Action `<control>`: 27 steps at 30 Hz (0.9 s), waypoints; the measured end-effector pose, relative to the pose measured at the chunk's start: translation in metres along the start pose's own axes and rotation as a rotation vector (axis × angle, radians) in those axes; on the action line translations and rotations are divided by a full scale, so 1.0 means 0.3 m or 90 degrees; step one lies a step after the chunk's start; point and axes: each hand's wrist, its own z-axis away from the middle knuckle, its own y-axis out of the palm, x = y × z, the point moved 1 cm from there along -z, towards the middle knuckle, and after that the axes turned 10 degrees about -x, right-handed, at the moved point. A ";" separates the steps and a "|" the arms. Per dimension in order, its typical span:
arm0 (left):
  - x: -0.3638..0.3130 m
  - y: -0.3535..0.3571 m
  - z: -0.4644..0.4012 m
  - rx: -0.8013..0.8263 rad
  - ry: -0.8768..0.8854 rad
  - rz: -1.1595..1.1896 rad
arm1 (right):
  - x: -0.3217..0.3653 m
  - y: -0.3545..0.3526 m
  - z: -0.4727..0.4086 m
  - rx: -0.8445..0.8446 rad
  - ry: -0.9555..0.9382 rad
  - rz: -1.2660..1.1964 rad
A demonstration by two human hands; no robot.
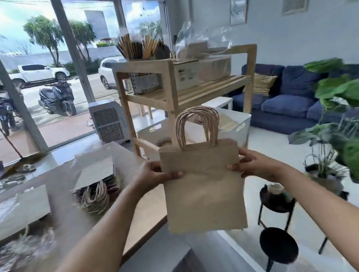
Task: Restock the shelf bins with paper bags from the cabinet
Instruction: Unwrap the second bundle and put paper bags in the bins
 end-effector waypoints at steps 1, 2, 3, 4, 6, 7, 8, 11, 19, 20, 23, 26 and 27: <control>-0.022 0.065 -0.015 0.012 -0.002 -0.001 | -0.018 -0.060 0.021 -0.021 0.011 -0.017; -0.044 0.130 -0.030 0.019 0.001 -0.001 | -0.038 -0.118 0.040 -0.040 0.019 -0.036; -0.066 0.183 -0.041 0.021 0.002 0.000 | -0.057 -0.163 0.053 -0.055 0.027 -0.056; -0.083 0.225 -0.053 0.022 0.000 0.001 | -0.075 -0.198 0.063 -0.070 0.038 -0.077; -0.117 0.307 -0.079 0.038 -0.019 0.012 | -0.111 -0.263 0.072 -0.094 0.048 -0.119; -0.129 0.340 -0.095 0.046 -0.031 0.022 | -0.123 -0.288 0.068 -0.099 0.047 -0.136; -0.139 0.369 -0.112 0.050 -0.045 0.033 | -0.135 -0.311 0.055 -0.105 0.052 -0.156; -0.157 0.416 -0.174 0.029 -0.105 0.083 | -0.140 -0.331 0.003 -0.141 0.076 -0.211; -0.178 0.460 -0.451 0.025 -0.265 0.183 | -0.094 -0.360 -0.254 -0.245 0.236 -0.297; -0.176 0.464 -0.485 0.029 -0.277 0.187 | -0.089 -0.366 -0.285 -0.255 0.244 -0.294; -0.187 0.466 -0.597 0.054 -0.305 0.189 | -0.059 -0.382 -0.403 -0.285 0.252 -0.277; -0.212 0.472 -0.670 0.064 -0.333 0.224 | -0.031 -0.389 -0.489 -0.283 0.249 -0.269; -0.208 0.476 -0.700 0.055 -0.337 0.236 | -0.026 -0.391 -0.520 -0.280 0.248 -0.266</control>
